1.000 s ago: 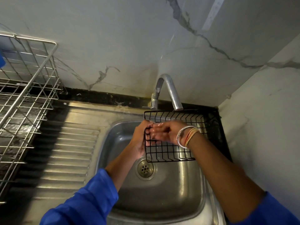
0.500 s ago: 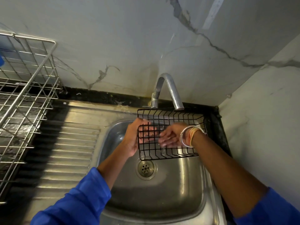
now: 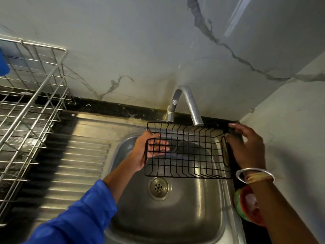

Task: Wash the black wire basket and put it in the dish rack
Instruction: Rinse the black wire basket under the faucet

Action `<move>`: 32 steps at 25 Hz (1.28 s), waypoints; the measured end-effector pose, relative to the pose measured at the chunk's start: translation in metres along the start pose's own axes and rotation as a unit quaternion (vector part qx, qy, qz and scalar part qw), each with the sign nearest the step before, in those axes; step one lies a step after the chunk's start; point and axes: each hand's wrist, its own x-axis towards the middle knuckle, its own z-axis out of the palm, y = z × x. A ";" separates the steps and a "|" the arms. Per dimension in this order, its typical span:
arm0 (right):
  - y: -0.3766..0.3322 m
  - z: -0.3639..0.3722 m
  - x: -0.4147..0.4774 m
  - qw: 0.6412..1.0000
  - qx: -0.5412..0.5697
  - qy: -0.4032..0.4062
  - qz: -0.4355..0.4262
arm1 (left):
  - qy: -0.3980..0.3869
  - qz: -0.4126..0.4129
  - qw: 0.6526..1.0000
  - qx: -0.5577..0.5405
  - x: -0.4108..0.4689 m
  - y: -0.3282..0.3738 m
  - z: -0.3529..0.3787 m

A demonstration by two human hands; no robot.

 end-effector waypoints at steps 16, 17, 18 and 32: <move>0.006 -0.016 -0.051 0.912 0.243 -0.002 0.331 | 0.110 0.077 0.926 0.353 0.056 0.016 0.060; 0.003 -0.011 -0.059 0.915 0.258 0.009 0.311 | 0.140 0.088 0.904 0.395 0.059 0.018 0.062; 0.002 -0.006 -0.068 0.919 0.265 0.022 0.291 | 0.162 0.098 0.888 0.419 0.061 0.020 0.064; -0.014 -0.014 -0.092 0.956 0.152 0.104 0.228 | 0.015 0.095 0.935 0.342 0.061 -0.012 0.059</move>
